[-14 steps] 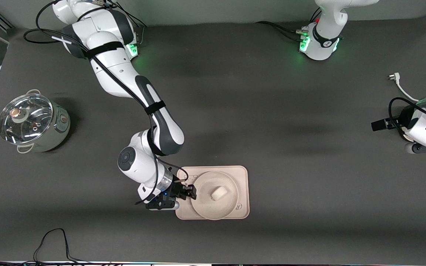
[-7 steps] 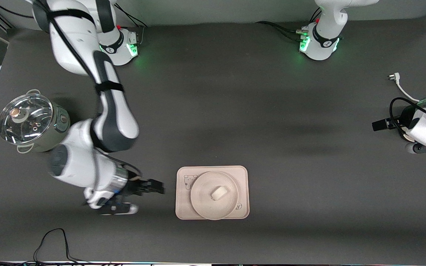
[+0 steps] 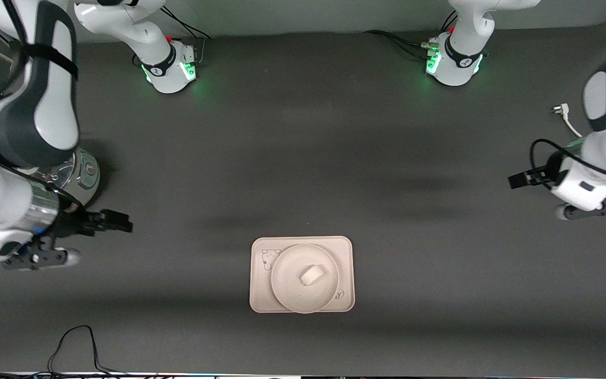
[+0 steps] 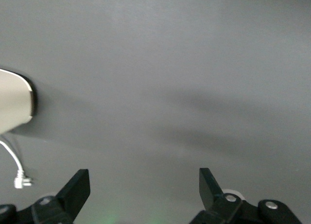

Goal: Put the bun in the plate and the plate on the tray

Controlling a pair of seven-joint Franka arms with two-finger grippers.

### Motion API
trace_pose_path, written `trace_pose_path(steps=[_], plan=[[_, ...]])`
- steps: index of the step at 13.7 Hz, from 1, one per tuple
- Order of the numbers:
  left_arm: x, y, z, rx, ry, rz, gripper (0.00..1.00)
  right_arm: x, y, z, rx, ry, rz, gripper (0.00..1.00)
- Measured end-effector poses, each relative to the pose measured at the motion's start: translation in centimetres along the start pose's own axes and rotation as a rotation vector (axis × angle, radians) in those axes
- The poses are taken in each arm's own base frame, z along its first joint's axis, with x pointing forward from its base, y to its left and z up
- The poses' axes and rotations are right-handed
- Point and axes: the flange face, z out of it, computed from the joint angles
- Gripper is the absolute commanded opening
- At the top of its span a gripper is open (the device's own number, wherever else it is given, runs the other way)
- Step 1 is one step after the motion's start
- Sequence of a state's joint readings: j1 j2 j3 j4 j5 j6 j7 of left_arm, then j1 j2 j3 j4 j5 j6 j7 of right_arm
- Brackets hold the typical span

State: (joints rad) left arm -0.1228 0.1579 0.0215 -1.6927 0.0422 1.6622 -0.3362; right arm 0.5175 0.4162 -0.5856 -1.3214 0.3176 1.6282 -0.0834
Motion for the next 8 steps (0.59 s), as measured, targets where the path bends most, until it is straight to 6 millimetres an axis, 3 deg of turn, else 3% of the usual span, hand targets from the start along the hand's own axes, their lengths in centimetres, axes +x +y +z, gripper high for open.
trace_pose_path(steps=[2, 4, 6, 8], plan=[[-1.3, 3.6, -0.1, 0.010, 0.006, -0.013, 1.00, -2.2, 1.9, -0.6, -0.015, -0.013, 0.007, 1.00], [-1.9, 5.0, -0.2, 0.012, 0.010, -0.008, 1.00, -3.0, 2.0, -0.2, -0.012, -0.012, 0.000, 1.00], [-1.7, 4.5, -0.3, 0.012, 0.011, 0.000, 1.00, -3.3, 1.6, 0.5, -0.013, -0.023, -0.013, 1.00], [-0.7, 1.5, -0.4, 0.005, 0.004, 0.023, 1.00, -4.0, 1.4, 1.0, -0.034, -0.041, -0.053, 1.00]])
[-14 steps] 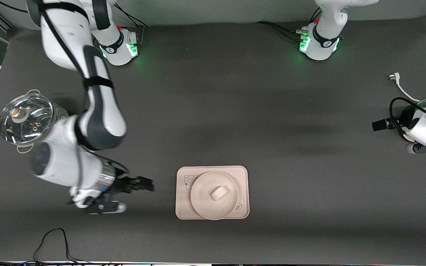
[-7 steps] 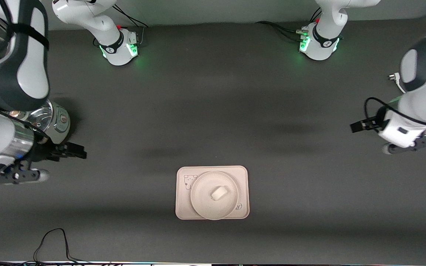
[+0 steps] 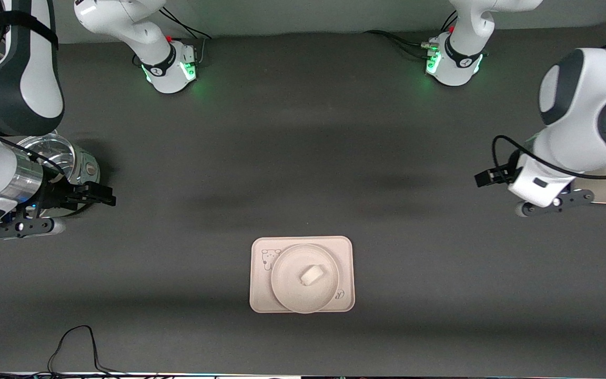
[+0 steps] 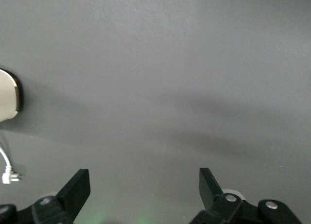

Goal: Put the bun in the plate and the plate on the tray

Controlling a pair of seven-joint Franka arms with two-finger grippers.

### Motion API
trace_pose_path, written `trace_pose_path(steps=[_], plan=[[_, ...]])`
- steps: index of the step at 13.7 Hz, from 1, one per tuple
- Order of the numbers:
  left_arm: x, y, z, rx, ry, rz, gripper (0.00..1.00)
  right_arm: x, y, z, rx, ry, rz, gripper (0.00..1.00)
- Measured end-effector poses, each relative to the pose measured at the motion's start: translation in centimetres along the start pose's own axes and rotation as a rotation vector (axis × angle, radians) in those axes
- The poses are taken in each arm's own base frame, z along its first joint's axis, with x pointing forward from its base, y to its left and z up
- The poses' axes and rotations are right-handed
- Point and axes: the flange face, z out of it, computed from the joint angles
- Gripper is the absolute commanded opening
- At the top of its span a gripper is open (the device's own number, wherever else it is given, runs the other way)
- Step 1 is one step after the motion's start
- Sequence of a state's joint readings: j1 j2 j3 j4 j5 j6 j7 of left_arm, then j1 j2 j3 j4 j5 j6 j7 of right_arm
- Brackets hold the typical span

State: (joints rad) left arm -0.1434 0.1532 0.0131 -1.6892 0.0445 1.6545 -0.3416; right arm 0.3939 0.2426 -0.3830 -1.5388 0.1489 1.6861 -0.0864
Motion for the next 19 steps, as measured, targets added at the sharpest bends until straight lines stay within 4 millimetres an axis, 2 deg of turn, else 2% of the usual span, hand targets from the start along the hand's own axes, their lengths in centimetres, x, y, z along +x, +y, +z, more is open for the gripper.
trace_pose_path(steps=[2, 4, 6, 8, 11, 17, 19], plan=[[0.4, -4.1, -0.9, -0.011, -0.006, 0.005, 1.00, -1.4, -0.5, -0.2, 0.006, 0.006, -0.018, 1.00], [-0.5, -6.2, -2.7, -0.020, 0.004, 0.003, 1.00, -3.5, -1.7, -0.5, 0.016, 0.043, -0.021, 1.00], [-1.7, -6.4, -4.4, -0.025, 0.023, 0.008, 1.00, -6.2, -2.3, 0.0, 0.008, 0.078, -0.025, 1.00], [-2.2, -6.3, -5.1, -0.027, 0.033, 0.012, 1.00, -7.9, -2.1, -0.1, 0.001, 0.089, -0.021, 1.00], [-2.2, -6.2, -5.1, -0.027, 0.033, 0.012, 1.00, -8.5, -2.0, -0.7, 0.000, 0.075, -0.017, 1.00], [-2.1, -6.2, -5.8, -0.031, 0.048, 0.013, 1.00, -8.5, -2.0, -2.3, 0.001, 0.077, -0.015, 1.00], [-2.0, -6.1, -6.0, -0.030, 0.046, 0.013, 1.00, -8.5, -1.9, -1.8, 0.003, 0.042, -0.013, 1.00]])
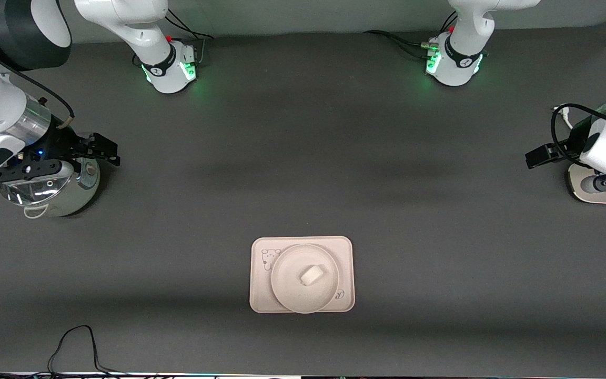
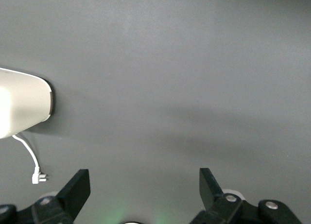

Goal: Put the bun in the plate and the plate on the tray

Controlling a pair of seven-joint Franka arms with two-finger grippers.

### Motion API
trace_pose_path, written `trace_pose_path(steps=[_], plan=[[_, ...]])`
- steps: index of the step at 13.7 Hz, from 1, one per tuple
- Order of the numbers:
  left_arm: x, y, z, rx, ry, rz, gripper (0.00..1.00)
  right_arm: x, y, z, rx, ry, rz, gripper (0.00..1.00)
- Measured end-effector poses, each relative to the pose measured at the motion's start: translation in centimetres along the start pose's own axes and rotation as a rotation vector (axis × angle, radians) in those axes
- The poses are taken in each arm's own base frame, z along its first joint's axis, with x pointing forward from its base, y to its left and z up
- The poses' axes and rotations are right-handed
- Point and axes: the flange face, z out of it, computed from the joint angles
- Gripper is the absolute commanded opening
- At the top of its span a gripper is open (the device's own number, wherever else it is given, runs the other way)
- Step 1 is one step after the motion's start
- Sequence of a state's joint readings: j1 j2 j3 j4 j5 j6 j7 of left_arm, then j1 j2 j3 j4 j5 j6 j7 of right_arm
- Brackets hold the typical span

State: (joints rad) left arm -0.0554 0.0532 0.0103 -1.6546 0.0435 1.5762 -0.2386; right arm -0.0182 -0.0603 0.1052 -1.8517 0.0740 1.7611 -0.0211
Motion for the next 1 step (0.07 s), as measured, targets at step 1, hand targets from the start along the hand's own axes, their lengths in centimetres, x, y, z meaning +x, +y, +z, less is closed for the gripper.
trace_pose_path(steps=[1], plan=[[0.01, 0.00, -0.04, 0.001, -0.004, 0.000, 1.00, 0.19, 0.01, 0.08, 0.001, -0.011, 0.000, 1.00]])
